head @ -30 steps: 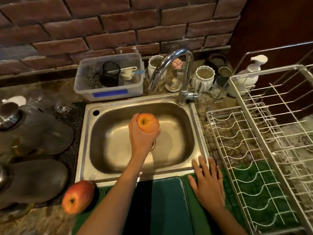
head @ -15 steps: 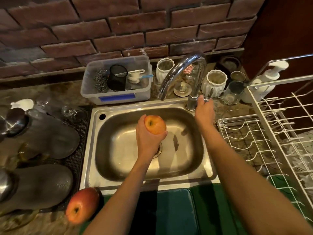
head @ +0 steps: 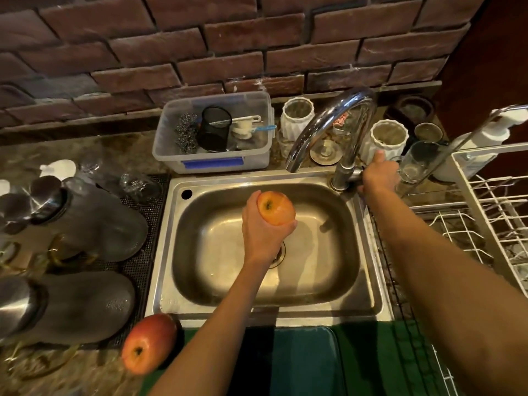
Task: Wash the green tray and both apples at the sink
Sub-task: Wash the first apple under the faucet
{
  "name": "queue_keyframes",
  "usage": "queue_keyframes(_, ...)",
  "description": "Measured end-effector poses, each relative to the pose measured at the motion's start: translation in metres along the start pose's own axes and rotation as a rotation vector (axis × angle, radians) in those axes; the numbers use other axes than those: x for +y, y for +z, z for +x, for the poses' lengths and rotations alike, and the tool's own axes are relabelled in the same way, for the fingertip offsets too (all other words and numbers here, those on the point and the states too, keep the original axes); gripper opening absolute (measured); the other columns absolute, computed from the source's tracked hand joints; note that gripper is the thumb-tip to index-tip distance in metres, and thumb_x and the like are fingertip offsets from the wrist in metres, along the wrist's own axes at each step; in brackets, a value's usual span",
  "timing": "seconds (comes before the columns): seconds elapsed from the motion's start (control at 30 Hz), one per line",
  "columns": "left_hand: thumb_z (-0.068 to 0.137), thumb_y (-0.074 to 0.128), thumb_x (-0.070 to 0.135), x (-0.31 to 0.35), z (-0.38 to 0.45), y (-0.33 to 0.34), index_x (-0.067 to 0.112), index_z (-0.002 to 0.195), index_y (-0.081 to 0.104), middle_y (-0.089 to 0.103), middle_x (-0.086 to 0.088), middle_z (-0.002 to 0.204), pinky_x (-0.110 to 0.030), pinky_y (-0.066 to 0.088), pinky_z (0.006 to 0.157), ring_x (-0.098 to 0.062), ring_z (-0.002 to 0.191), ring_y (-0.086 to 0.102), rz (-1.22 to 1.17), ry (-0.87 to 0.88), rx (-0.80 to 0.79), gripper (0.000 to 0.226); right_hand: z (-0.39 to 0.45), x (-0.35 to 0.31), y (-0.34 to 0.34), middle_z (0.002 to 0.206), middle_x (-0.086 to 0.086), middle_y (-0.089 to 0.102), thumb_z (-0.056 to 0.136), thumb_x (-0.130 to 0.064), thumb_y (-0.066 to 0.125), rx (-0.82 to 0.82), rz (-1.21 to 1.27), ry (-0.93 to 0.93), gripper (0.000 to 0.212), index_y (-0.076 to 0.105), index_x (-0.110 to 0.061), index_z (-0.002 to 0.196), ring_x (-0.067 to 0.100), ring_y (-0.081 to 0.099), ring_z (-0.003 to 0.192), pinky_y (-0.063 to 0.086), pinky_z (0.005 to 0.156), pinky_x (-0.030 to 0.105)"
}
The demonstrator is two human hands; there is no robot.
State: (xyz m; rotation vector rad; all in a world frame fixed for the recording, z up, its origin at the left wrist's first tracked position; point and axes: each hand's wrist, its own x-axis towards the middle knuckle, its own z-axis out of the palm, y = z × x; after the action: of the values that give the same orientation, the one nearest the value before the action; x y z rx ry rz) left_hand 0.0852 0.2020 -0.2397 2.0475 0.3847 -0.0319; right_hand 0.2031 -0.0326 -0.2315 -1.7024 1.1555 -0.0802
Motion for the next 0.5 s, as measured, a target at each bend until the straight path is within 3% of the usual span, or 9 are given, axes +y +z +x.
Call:
queue_keyframes(0.1,0.059,0.094,0.041,0.002,0.000,0.001,0.040,0.142,0.031,0.042,0.010,0.139,-0.027,0.043,0.085,-0.007,0.118,0.040,0.007,-0.002,-0.010,0.104,0.005,0.001,-0.002,0.142,0.021,0.050,0.100,-0.053,0.039,-0.020,0.023,0.019,0.059,0.050,-0.008,0.136,0.042,0.050,0.128,0.048,0.101,0.054)
queue_keyframes(0.17,0.059,0.094,0.041,0.004,-0.002,0.001,0.041,0.142,0.030,0.041,0.014,0.136,-0.027,0.044,0.086,-0.007,0.118,0.040,0.003,0.000,-0.021,0.104,0.010,0.003,-0.004,0.138,0.018,0.053,0.101,-0.051,0.041,-0.033,0.078,0.034,0.054,0.051,-0.010,0.134,0.038,0.054,0.123,0.055,0.083,0.045)
queue_keyframes(0.23,0.060,0.093,0.041,0.006,-0.003,0.001,0.041,0.142,0.030,0.038,0.018,0.131,-0.030,0.048,0.089,-0.008,0.118,0.041,-0.014,-0.002,-0.039,0.104,0.012,0.004,-0.006,0.134,0.015,0.056,0.101,-0.050,0.041,-0.038,0.114,0.052,0.052,0.051,-0.010,0.134,0.035,0.056,0.119,0.049,0.064,0.034)
queue_keyframes(0.33,0.061,0.092,0.039,0.011,-0.006,0.001,0.047,0.137,0.028,0.035,0.021,0.128,-0.031,0.048,0.091,-0.008,0.117,0.041,-0.039,0.010,-0.067,0.099,0.008,0.002,-0.008,0.120,0.012,0.057,0.100,-0.050,0.045,-0.068,0.262,0.139,0.051,0.051,-0.011,0.133,0.035,0.060,0.115,0.057,0.076,0.042)
queue_keyframes(0.4,0.061,0.092,0.041,0.012,-0.008,0.000,0.054,0.131,0.027,0.038,0.021,0.126,-0.030,0.049,0.088,-0.009,0.115,0.044,-0.080,0.003,-0.082,0.097,-0.006,0.003,-0.009,0.122,0.013,0.059,0.098,-0.050,0.047,-0.104,0.406,0.209,0.051,0.050,-0.011,0.131,0.036,0.062,0.112,0.059,0.083,0.051)
queue_keyframes(0.5,0.056,0.087,0.050,0.011,-0.012,-0.004,0.057,0.130,0.029,0.043,0.026,0.119,-0.024,0.049,0.080,-0.007,0.106,0.052,-0.251,-0.105,-0.126,0.094,-0.048,0.021,-0.002,0.115,0.015,0.066,0.100,-0.043,0.046,-0.145,0.367,0.152,0.032,0.054,-0.012,0.100,0.030,0.066,0.094,0.062,0.077,0.046)
